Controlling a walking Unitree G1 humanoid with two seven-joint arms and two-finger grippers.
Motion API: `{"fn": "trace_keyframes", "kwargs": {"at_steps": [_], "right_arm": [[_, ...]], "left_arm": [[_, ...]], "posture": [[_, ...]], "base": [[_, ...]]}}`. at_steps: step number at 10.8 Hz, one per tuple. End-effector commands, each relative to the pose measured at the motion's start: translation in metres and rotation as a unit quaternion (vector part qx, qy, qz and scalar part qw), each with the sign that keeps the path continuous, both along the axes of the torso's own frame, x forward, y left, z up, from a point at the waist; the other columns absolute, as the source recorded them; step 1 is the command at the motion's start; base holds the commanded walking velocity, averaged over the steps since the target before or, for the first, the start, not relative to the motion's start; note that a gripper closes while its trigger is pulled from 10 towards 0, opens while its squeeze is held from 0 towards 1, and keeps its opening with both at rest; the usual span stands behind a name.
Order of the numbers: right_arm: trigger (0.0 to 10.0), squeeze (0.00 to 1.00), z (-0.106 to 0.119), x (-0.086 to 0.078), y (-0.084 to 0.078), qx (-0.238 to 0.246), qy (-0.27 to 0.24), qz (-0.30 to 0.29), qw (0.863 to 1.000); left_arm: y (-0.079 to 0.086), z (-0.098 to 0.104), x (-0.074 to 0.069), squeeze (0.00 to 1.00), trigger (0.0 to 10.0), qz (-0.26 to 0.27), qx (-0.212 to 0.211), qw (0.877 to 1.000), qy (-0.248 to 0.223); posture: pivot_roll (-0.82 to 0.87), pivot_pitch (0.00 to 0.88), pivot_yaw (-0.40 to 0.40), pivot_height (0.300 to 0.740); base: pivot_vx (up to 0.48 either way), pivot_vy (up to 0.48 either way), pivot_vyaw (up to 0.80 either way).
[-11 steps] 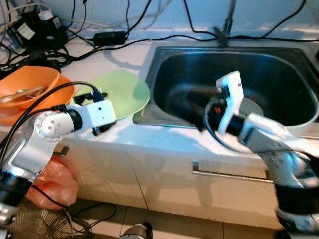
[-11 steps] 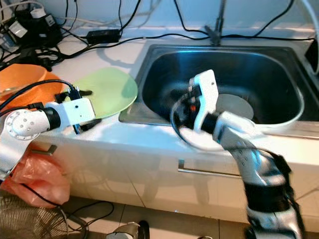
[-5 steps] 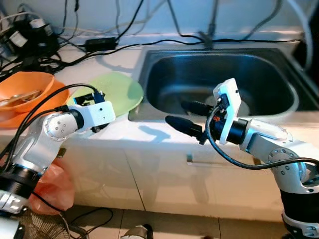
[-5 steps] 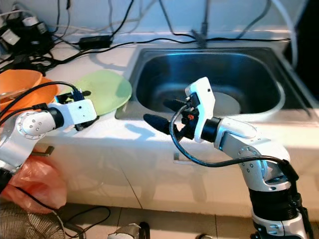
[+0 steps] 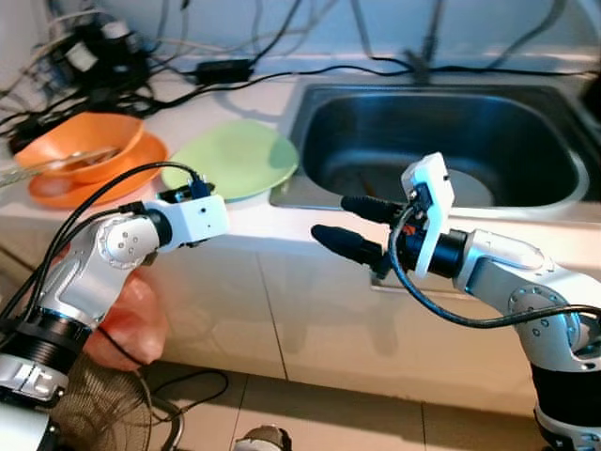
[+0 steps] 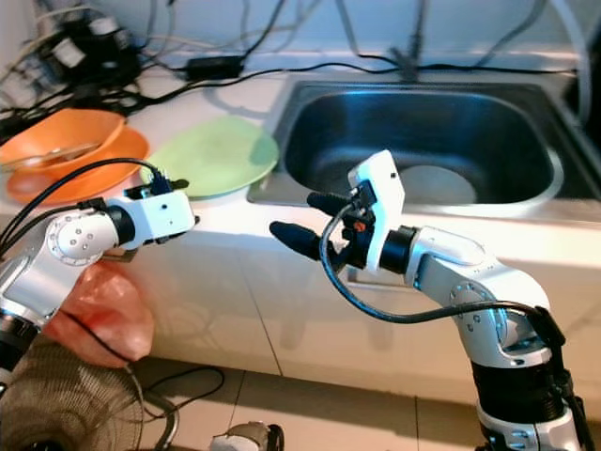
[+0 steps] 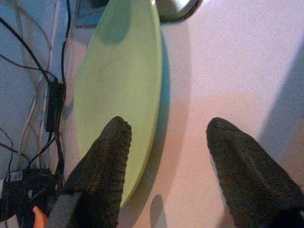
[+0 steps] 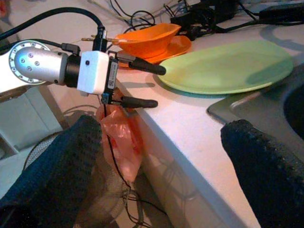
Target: Kitchen organization
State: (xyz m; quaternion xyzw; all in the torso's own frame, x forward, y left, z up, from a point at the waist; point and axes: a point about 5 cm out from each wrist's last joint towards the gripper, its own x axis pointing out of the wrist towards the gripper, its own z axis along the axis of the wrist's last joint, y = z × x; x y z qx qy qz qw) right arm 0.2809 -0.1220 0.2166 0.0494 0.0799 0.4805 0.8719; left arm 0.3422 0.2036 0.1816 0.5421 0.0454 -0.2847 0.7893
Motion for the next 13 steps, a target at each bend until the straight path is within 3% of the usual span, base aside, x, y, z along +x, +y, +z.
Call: {"fn": "trace_keyframes", "kwargs": {"at_steps": [1, 2, 3, 4, 6, 8, 9, 11, 13], "right_arm": [[10.0, 0.00, 0.002, -0.002, 0.002, -0.004, -0.004, 0.007, 1.000], [10.0, 0.00, 0.001, -0.002, 0.003, -0.005, -0.004, 0.007, 1.000], [10.0, 0.00, 0.000, -0.001, 0.004, -0.006, -0.004, 0.006, 1.000], [10.0, 0.00, 0.000, -0.001, 0.004, -0.008, -0.004, 0.005, 1.000], [10.0, 0.00, 0.000, 0.000, 0.003, -0.009, -0.005, 0.002, 1.000], [10.0, 0.00, 0.001, 0.000, 0.003, -0.009, -0.007, 0.002, 1.000], [10.0, 0.00, 0.004, 0.000, 0.004, 0.000, -0.006, 0.005, 1.000], [10.0, 0.00, 0.006, -0.003, 0.006, 0.008, -0.005, 0.013, 1.000], [10.0, 0.00, 0.004, -0.006, 0.006, 0.009, -0.005, 0.013, 1.000]], "left_arm": [[0.003, -0.007, -0.001, 0.00, 0.7, 0.009, 0.008, 1.000, 0.016], [0.005, -0.008, -0.001, 0.00, 10.0, 0.015, 0.013, 1.000, 0.014], [0.006, -0.008, 0.001, 0.00, 10.0, 0.021, 0.011, 1.000, 0.010], [0.005, -0.002, 0.005, 0.44, 10.0, 0.030, -0.008, 0.999, -0.014], [0.002, 0.005, 0.008, 1.00, 10.0, 0.035, -0.032, 0.998, -0.041], [0.009, 0.000, 0.011, 1.00, 10.0, 0.054, 0.002, 0.997, -0.050], [0.012, -0.001, 0.014, 0.00, 10.0, 0.063, 0.002, 0.997, -0.054], [0.009, 0.003, 0.017, 0.00, 10.0, 0.065, -0.018, 0.995, -0.071], [-0.005, 0.013, 0.018, 0.00, 10.0, 0.067, -0.109, 0.987, -0.095]], "posture": [[0.13, 0.115, 0.108, 0.740], [0.13, 0.115, 0.109, 0.740], [0.13, 0.115, 0.109, 0.740], [0.13, 0.115, 0.108, 0.740], [0.13, 0.115, 0.107, 0.740], [0.13, 0.116, 0.108, 0.740], [0.13, 0.117, 0.109, 0.740], [0.13, 0.121, 0.109, 0.740], [0.12, 0.128, 0.111, 0.740]], "base": [[0.000, 0.000, 0.00], [0.000, 0.000, 0.00], [0.000, 0.000, 0.00], [0.000, 0.000, 0.00], [0.000, 0.000, 0.00], [0.000, 0.000, 0.00], [0.000, 0.000, 0.00], [0.000, 0.000, 0.00], [0.000, 0.000, 0.00]]}}
